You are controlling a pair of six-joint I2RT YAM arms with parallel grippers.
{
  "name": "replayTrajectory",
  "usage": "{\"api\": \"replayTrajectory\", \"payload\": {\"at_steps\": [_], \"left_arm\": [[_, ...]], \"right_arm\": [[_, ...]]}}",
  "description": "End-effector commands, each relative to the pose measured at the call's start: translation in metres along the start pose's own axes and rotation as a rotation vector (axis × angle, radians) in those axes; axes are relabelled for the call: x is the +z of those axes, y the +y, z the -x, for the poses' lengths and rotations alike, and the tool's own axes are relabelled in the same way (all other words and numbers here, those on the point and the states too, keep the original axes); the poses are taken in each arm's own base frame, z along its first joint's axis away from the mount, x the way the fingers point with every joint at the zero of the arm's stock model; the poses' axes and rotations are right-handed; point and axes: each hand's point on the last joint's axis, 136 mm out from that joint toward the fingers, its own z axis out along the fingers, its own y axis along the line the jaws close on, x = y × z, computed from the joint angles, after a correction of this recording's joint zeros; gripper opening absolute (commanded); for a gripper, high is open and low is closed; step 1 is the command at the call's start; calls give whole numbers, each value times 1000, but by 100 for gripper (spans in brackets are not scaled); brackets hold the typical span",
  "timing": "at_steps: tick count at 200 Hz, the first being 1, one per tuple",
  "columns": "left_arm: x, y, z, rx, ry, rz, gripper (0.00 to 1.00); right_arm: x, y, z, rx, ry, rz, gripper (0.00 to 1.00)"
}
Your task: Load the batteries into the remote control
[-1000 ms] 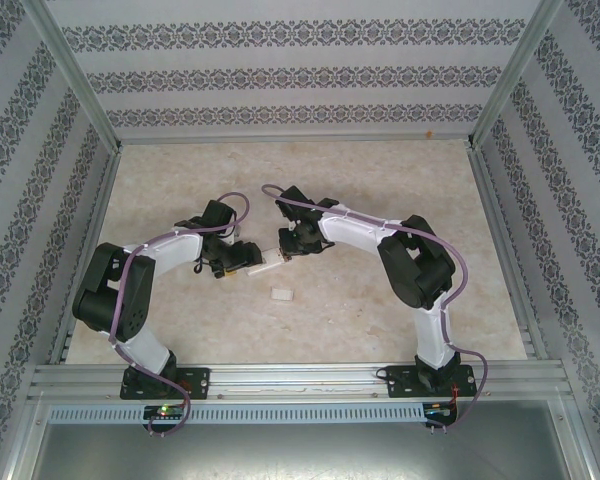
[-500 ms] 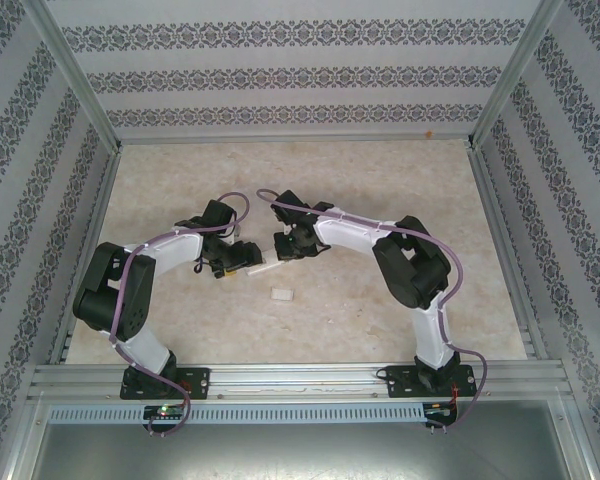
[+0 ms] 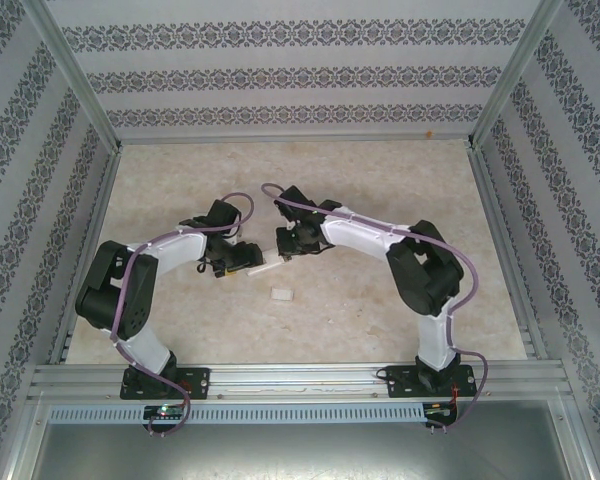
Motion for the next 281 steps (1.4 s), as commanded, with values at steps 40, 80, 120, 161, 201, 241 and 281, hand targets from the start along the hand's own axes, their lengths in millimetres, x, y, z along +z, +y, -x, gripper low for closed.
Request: {"api": "replayTrajectory", "payload": {"at_steps": [40,80,120,161,201,241,281], "left_arm": [[5,27,52,90,-162,182,75],[-9,23,64,121,-220,178,75],[-54,9,81,134,-381,144,88],[-108,1,75,96,-536,75,99],[-142,10,56,70,-617,56,100],[-149,13,47,62,-619,52,100],[-143,14,45,62,-596,49,100]], "right_arm": [[-6,8,-11,-77,-9,51,29],[-47,14,-14,-356,-160,-38,61],[-60,8,-48,-49,-83,-26,64],[-25,29,-93,243,8,-42,98],[-1,30,-113,281,56,-112,98],[21,28,-119,226,72,-181,90],[32,11,-126,169,76,-300,73]]}}
